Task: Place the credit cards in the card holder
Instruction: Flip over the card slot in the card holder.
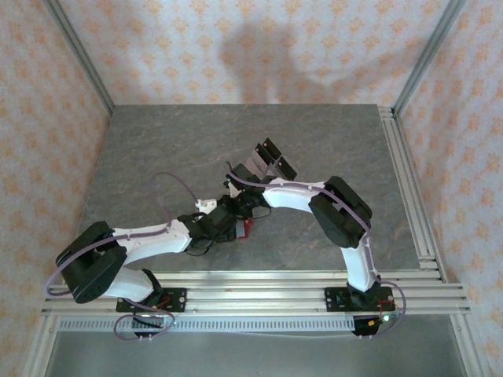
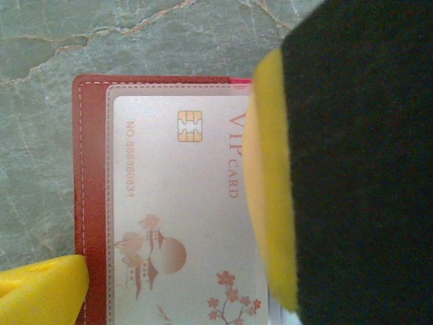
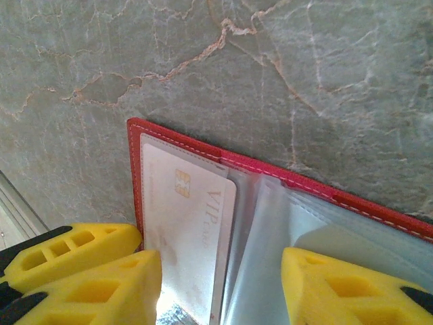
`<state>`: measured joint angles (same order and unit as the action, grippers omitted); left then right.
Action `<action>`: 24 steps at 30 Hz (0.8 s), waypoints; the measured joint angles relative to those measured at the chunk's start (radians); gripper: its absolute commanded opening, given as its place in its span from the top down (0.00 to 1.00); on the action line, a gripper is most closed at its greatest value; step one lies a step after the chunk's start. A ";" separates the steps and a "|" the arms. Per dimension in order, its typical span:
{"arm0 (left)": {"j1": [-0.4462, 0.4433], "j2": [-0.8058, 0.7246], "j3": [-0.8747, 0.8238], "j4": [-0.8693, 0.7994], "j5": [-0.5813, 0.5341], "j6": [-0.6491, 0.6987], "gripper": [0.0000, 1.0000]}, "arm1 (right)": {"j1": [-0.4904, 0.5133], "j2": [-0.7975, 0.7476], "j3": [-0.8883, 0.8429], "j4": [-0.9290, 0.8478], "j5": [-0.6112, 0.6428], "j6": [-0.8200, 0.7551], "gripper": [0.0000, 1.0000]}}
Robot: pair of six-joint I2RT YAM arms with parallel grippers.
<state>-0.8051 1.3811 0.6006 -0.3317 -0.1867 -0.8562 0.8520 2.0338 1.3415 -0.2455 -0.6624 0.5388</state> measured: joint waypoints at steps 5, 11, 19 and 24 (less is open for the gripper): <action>0.000 0.001 -0.001 0.000 -0.006 -0.010 0.01 | -0.004 -0.020 -0.012 0.000 0.019 0.000 0.50; 0.000 0.001 -0.009 0.000 -0.012 -0.012 0.01 | -0.034 -0.112 -0.073 -0.003 0.061 0.000 0.50; 0.000 0.001 -0.014 0.003 -0.020 -0.013 0.01 | -0.047 -0.135 -0.130 -0.001 0.071 0.002 0.50; 0.000 0.001 -0.015 0.004 -0.023 -0.016 0.01 | -0.047 -0.134 -0.134 0.003 0.067 0.008 0.50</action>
<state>-0.8051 1.3819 0.5854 -0.3275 -0.2092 -0.8722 0.8051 1.8996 1.2079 -0.2424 -0.5957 0.5468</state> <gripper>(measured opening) 0.985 0.502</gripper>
